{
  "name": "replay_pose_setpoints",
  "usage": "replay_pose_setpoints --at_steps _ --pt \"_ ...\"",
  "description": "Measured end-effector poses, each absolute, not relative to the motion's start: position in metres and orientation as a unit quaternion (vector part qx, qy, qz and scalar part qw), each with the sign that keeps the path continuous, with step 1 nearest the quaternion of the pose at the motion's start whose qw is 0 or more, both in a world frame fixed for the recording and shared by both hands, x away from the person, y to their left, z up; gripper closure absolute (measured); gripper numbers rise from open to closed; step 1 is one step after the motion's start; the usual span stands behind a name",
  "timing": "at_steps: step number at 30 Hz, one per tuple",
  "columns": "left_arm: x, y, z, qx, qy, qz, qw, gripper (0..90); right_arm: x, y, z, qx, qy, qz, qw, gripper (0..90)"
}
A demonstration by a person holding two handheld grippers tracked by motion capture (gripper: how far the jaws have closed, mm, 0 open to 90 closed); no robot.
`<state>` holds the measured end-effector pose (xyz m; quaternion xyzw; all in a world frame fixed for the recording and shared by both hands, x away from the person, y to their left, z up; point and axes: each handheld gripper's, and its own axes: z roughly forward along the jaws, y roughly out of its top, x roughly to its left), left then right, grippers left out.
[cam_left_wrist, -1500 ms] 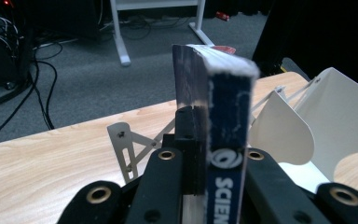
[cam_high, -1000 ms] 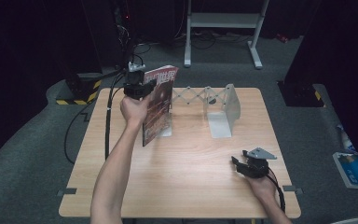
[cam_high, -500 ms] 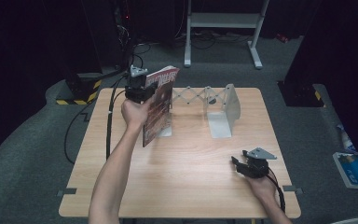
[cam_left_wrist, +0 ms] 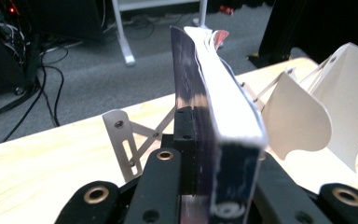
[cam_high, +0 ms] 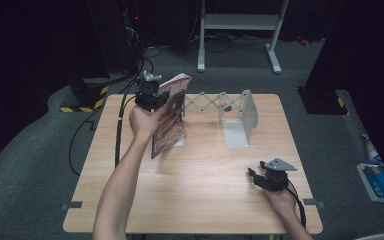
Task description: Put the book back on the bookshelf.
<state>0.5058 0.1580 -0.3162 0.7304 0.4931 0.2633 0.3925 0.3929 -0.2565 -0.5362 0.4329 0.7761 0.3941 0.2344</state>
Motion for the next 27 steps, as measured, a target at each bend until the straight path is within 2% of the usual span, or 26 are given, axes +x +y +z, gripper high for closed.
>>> replay_pose_setpoints --at_steps 16,21,27 --pt "0.509 0.158 -0.308 0.761 0.515 0.214 0.332 83.1 0.393 -0.256 -0.536 0.433 0.776 0.394 0.234 40.3" --pt "0.509 0.158 -0.305 0.764 0.517 0.202 0.327 83.3 0.393 -0.256 -0.536 0.433 0.776 0.394 0.234 40.4" --pt "0.506 0.162 -0.303 0.752 0.52 0.203 0.351 83.8 0.393 -0.256 -0.536 0.434 0.776 0.394 0.234 40.3"
